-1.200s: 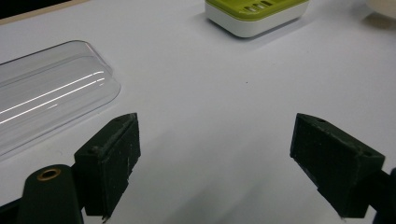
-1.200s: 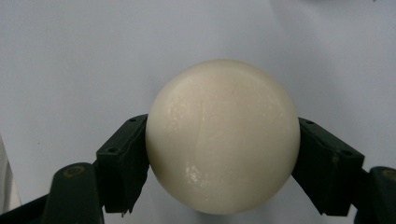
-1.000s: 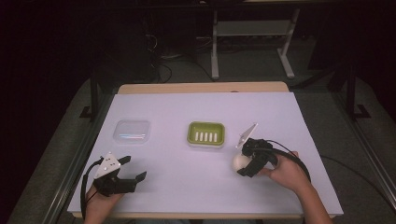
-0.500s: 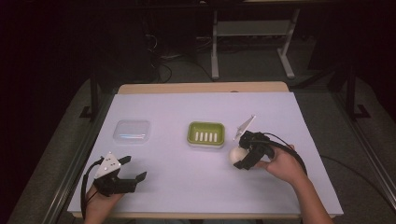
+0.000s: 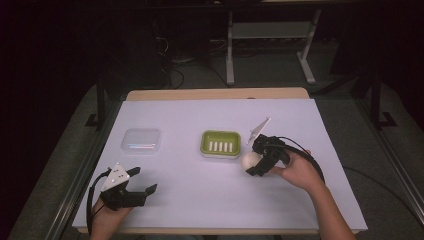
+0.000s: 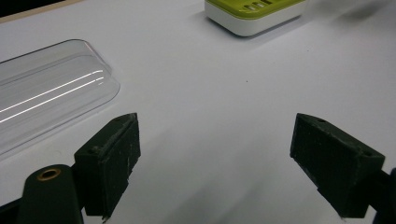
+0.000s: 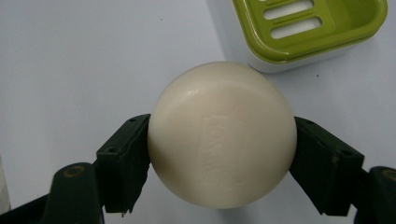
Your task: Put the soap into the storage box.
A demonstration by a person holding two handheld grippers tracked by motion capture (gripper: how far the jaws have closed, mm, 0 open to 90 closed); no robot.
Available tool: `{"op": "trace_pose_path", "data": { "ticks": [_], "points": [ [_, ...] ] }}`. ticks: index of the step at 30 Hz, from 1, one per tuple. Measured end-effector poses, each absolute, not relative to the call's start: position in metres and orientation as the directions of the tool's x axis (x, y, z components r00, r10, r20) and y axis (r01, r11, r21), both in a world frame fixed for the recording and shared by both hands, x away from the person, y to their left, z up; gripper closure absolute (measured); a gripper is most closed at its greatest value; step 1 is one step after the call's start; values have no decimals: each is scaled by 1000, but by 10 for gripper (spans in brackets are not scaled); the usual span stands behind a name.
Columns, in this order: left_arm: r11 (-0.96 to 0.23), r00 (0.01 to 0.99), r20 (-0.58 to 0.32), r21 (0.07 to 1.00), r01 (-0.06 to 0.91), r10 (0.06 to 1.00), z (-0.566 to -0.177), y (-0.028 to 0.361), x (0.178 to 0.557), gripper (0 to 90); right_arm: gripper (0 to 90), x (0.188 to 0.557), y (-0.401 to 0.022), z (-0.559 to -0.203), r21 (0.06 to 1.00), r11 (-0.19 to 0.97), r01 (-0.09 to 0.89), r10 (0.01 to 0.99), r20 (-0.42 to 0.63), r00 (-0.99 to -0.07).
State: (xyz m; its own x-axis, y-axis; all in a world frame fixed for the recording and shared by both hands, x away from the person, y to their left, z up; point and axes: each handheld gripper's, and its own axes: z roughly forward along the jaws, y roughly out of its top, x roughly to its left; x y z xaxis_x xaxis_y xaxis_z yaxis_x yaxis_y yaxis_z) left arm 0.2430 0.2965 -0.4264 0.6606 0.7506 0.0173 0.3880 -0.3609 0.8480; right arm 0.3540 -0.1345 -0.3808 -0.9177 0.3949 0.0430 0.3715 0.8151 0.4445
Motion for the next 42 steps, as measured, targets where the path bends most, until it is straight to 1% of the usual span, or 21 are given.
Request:
{"op": "trace_pose_path", "data": {
  "ticks": [19,38,42],
  "points": [
    [-360,659,18,848,388,752,-426,298,243,158,244,366,-121,-368,459,814,356,382,39,-923],
    [-358,658,14,848,391,752,-425,300,244,158,244,381,-104,-363,473,809,348,369,52,-928],
    [-356,660,12,849,391,752,-425,300,244,158,244,384,-101,-363,464,813,352,371,52,-927]
  ]
}}
